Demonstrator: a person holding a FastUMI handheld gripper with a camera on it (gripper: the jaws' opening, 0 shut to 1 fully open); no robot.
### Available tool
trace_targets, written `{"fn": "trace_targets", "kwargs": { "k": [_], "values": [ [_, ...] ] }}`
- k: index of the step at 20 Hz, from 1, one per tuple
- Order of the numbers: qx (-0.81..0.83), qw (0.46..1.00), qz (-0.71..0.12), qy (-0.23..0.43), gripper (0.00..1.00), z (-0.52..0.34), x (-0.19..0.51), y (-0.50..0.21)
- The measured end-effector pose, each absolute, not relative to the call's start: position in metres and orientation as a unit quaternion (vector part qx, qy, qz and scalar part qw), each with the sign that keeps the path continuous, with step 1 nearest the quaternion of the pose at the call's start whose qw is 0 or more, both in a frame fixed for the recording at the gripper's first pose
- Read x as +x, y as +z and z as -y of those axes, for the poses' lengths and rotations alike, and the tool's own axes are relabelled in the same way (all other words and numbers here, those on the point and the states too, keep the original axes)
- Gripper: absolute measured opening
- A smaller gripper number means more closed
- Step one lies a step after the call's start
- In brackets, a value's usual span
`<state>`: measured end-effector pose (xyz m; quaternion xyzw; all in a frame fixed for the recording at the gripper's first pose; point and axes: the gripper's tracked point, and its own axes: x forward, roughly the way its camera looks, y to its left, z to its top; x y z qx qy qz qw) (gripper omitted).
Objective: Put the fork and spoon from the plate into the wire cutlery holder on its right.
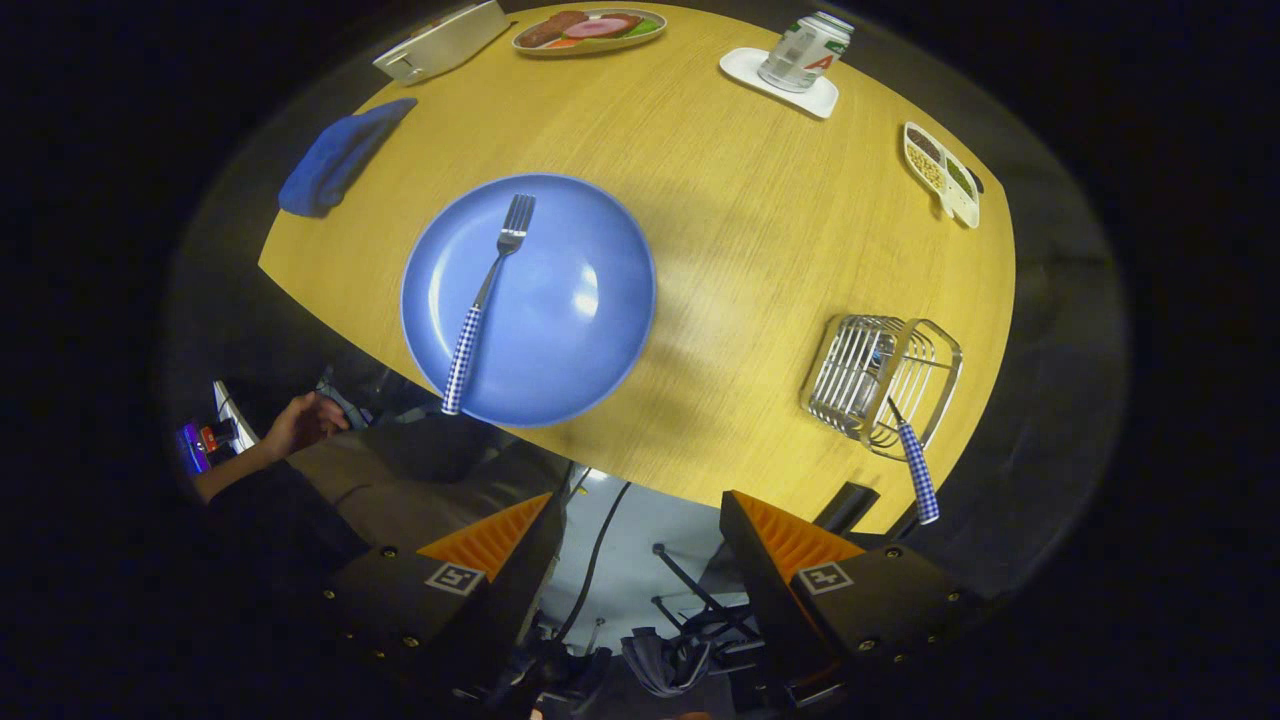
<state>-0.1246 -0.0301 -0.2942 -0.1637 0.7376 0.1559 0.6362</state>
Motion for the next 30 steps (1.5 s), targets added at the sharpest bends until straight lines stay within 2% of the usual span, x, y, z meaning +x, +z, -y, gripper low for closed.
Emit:
{"fn": "trace_targets", "kwargs": {
  "k": [9,26,28,30],
  "values": [
    [-0.101,0.644,-0.737,0.178,0.97,-0.045,-0.127,-0.322],
    [-0.059,0.629,-0.757,0.167,1.00,-0.096,-0.112,-0.373],
    [-0.067,0.626,-0.758,0.168,0.92,-0.097,-0.111,-0.379],
    [-0.067,0.622,-0.761,0.169,0.91,-0.098,-0.113,-0.385]
  ]
}}
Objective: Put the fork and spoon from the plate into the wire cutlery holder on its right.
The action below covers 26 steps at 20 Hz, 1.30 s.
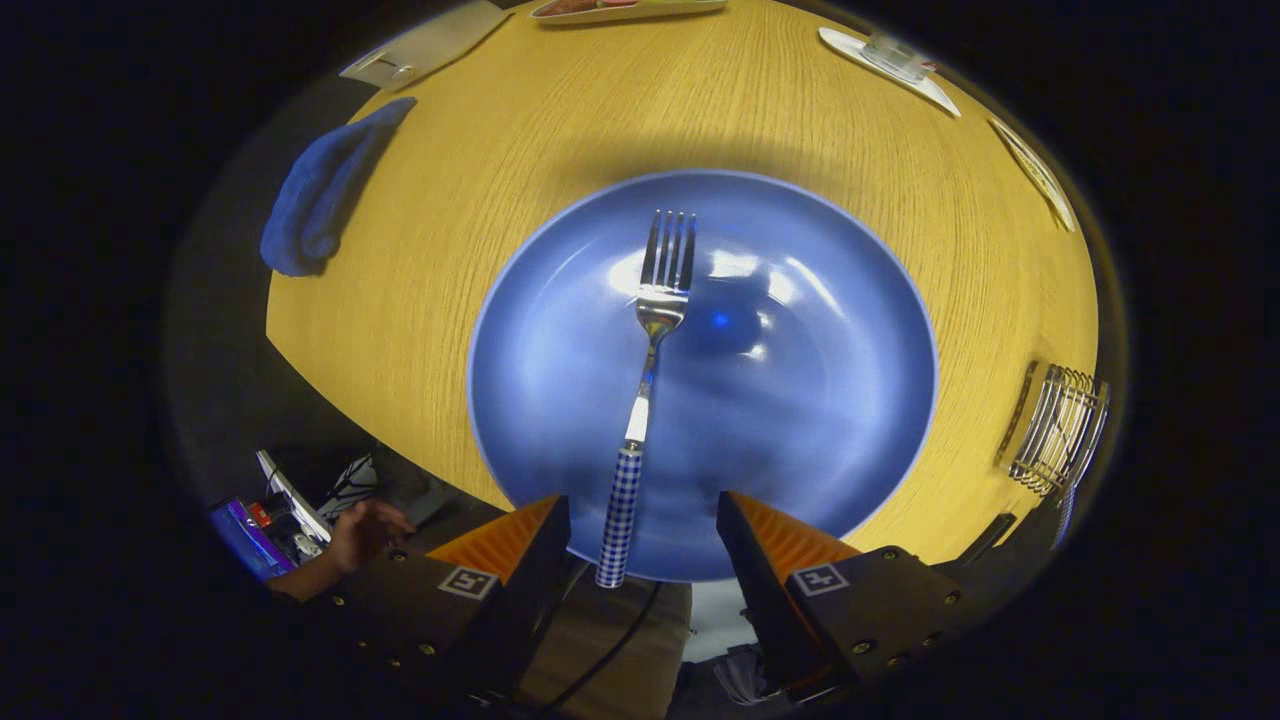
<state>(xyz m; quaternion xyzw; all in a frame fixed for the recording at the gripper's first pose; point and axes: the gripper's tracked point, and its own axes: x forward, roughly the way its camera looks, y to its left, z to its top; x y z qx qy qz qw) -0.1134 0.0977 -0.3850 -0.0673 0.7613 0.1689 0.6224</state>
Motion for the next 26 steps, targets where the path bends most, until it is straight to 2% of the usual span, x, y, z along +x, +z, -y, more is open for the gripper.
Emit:
{"fn": "trace_targets", "kwargs": {
  "k": [1,3,5,7,11,13,19,26],
  "values": [
    [-0.063,0.621,-0.763,0.169,0.90,-0.099,-0.113,-0.385],
    [-0.065,0.619,-0.764,0.170,0.73,-0.100,-0.112,-0.387],
    [-0.064,0.616,-0.766,0.170,0.72,-0.100,-0.106,-0.382],
    [-0.071,0.613,-0.768,0.171,0.24,-0.101,-0.114,-0.394],
    [-0.088,0.596,-0.777,0.180,0.24,-0.092,-0.120,-0.398],
    [-0.090,0.602,-0.772,0.183,0.04,-0.092,-0.110,-0.401],
    [-0.130,0.581,-0.777,0.204,0.04,-0.077,-0.103,-0.382],
    [-0.156,0.583,-0.771,0.202,0.04,-0.023,-0.095,-0.347]
  ]
}}
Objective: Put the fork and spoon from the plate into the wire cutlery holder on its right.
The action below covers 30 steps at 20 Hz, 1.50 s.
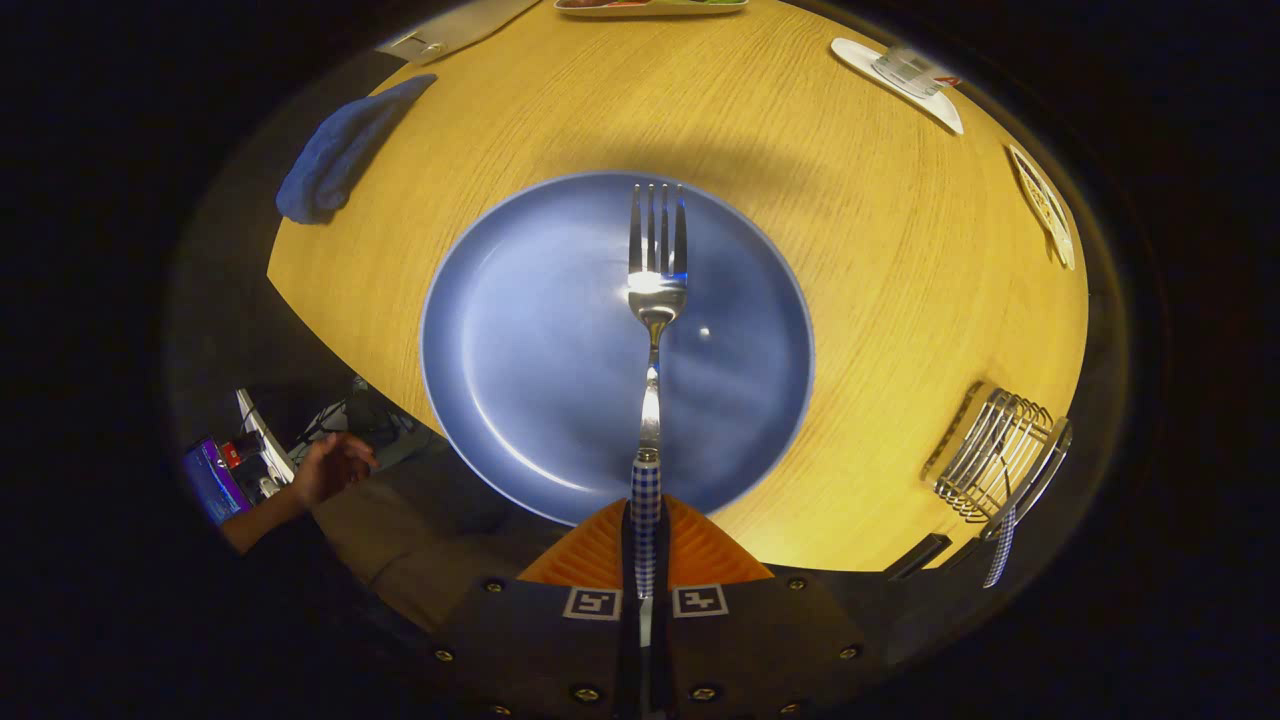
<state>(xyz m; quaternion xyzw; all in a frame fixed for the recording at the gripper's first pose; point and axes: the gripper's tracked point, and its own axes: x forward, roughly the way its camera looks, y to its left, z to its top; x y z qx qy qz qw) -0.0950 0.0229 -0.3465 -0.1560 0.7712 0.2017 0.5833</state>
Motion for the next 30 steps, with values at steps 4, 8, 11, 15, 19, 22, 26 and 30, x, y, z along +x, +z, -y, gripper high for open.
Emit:
{"fn": "trace_targets", "kwargs": {
  "k": [4,8,11,15,19,22,26,30],
  "values": [
    [-0.183,0.576,-0.773,0.194,0.04,0.013,-0.096,-0.330],
    [-0.190,0.574,-0.776,0.180,0.04,0.046,-0.099,-0.318],
    [-0.193,0.569,-0.780,0.173,0.04,0.069,-0.105,-0.304],
    [-0.200,0.561,-0.787,0.158,0.04,0.105,-0.113,-0.283],
    [-0.194,0.549,-0.801,0.138,0.04,0.145,-0.123,-0.261],
    [-0.177,0.543,-0.811,0.125,0.04,0.161,-0.127,-0.248],
    [-0.168,0.521,-0.829,0.109,0.04,0.186,-0.128,-0.231],
    [-0.160,0.498,-0.848,0.090,0.04,0.207,-0.124,-0.228]
  ]
}}
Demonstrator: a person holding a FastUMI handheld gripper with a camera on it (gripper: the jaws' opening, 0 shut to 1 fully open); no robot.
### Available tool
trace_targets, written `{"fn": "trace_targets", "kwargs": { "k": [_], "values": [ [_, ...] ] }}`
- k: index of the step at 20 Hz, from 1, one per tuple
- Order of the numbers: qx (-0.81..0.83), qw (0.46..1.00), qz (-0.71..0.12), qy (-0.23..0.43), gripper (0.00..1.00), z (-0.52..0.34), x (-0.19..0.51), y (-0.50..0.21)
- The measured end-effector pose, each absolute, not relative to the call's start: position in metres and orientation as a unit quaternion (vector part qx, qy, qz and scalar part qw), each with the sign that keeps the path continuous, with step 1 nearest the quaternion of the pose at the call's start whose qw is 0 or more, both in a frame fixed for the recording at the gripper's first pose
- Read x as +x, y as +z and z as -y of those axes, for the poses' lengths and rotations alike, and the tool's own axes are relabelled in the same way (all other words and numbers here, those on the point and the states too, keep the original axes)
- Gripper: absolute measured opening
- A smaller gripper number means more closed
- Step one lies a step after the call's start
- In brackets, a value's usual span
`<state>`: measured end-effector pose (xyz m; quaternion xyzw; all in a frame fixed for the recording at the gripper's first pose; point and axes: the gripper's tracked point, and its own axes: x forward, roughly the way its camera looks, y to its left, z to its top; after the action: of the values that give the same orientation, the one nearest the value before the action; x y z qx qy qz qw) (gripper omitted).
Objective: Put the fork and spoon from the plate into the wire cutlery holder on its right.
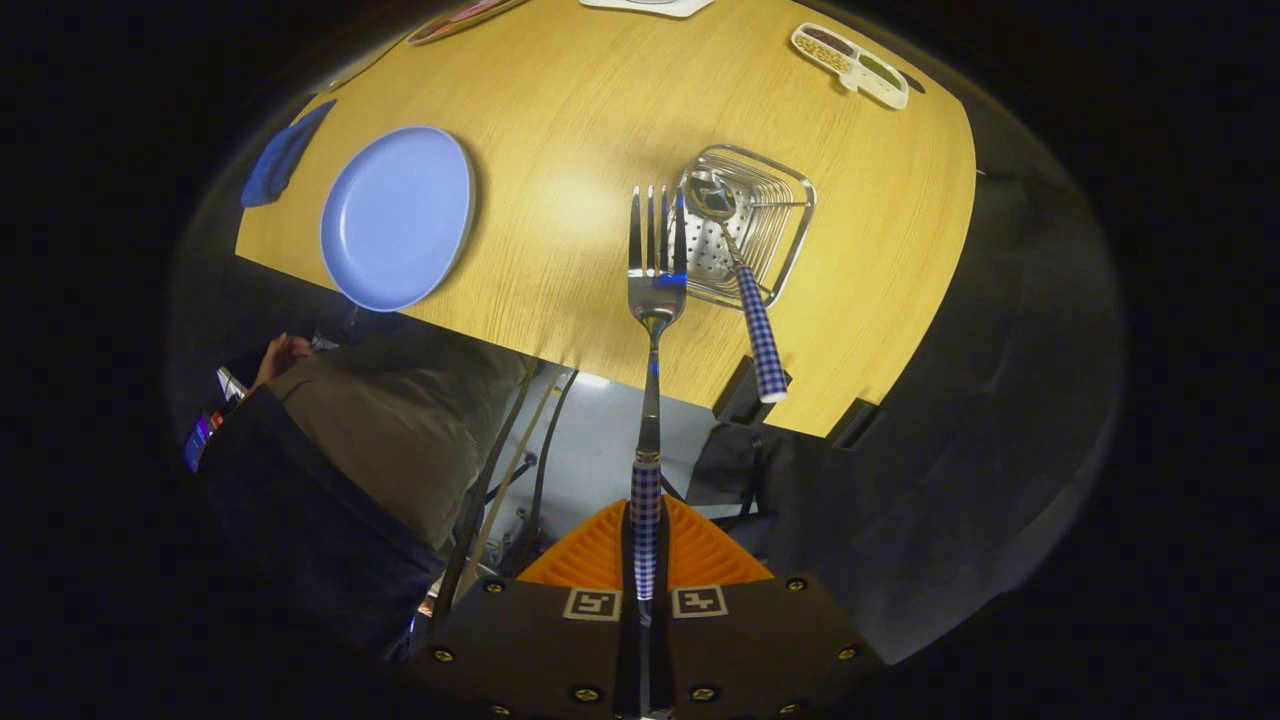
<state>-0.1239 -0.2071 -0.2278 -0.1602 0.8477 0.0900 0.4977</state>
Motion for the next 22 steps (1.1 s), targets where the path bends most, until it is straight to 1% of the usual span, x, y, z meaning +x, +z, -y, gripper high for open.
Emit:
{"fn": "trace_targets", "kwargs": {
  "k": [7,17,22],
  "values": [
    [-0.117,0.454,-0.880,0.076,0.04,0.215,-0.109,-0.241],
    [-0.127,0.372,-0.918,0.055,0.04,0.214,-0.079,-0.264],
    [-0.141,0.346,-0.926,0.056,0.04,0.210,-0.062,-0.271]
  ]
}}
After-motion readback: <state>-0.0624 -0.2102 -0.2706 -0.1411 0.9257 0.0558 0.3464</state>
